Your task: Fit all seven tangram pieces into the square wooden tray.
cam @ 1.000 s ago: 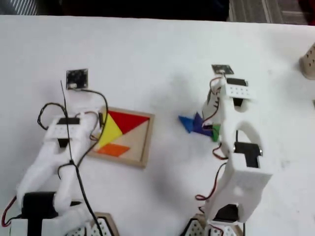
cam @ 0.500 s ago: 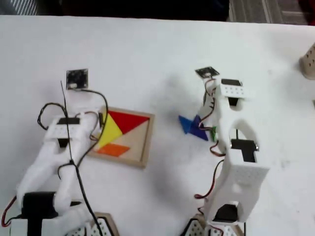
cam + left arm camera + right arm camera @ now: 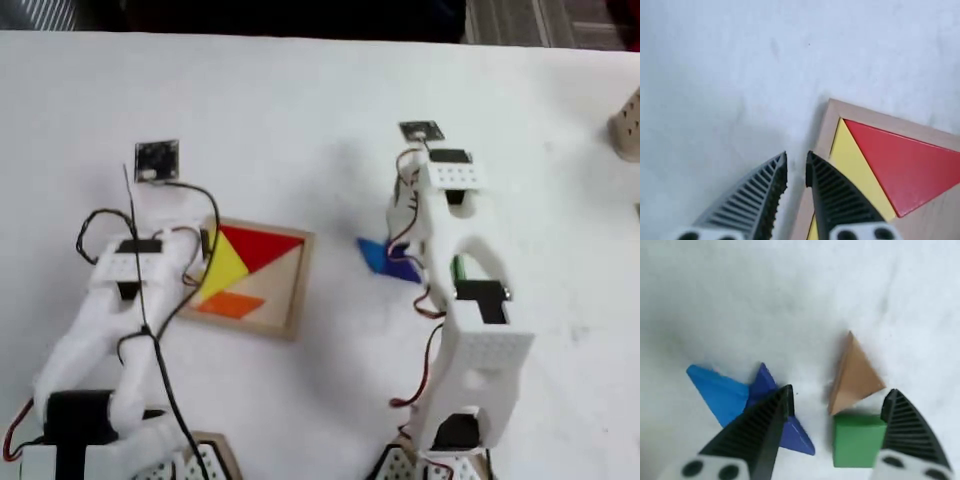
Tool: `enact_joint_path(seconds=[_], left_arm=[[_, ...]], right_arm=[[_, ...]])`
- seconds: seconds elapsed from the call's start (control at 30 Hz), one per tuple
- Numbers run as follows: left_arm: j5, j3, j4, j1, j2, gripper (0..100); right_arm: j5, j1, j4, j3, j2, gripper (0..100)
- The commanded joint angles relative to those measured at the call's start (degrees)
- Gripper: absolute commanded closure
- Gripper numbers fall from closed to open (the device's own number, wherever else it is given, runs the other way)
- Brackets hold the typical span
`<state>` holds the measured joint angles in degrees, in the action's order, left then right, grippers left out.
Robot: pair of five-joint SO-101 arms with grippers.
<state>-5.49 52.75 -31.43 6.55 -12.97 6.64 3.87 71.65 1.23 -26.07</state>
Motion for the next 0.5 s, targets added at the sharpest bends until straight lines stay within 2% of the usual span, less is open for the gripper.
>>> enact_joint_path(seconds=[0.0,0.23,0.47], left_arm=[[0.4,-2.4,-0.2,0.4,0.0,92],[0.4,-2.3,-0.2,0.4,0.0,92],[0.4,-2.3,-0.2,0.4,0.0,92]], right_arm=[[-5.7,0.5,0.2,2.2,0.7,71.6],[-7.5,-4.4,-3.1,2.5,-3.1,71.6],[-7.6,-4.7,-2.9,6.0,-4.2,73.4]])
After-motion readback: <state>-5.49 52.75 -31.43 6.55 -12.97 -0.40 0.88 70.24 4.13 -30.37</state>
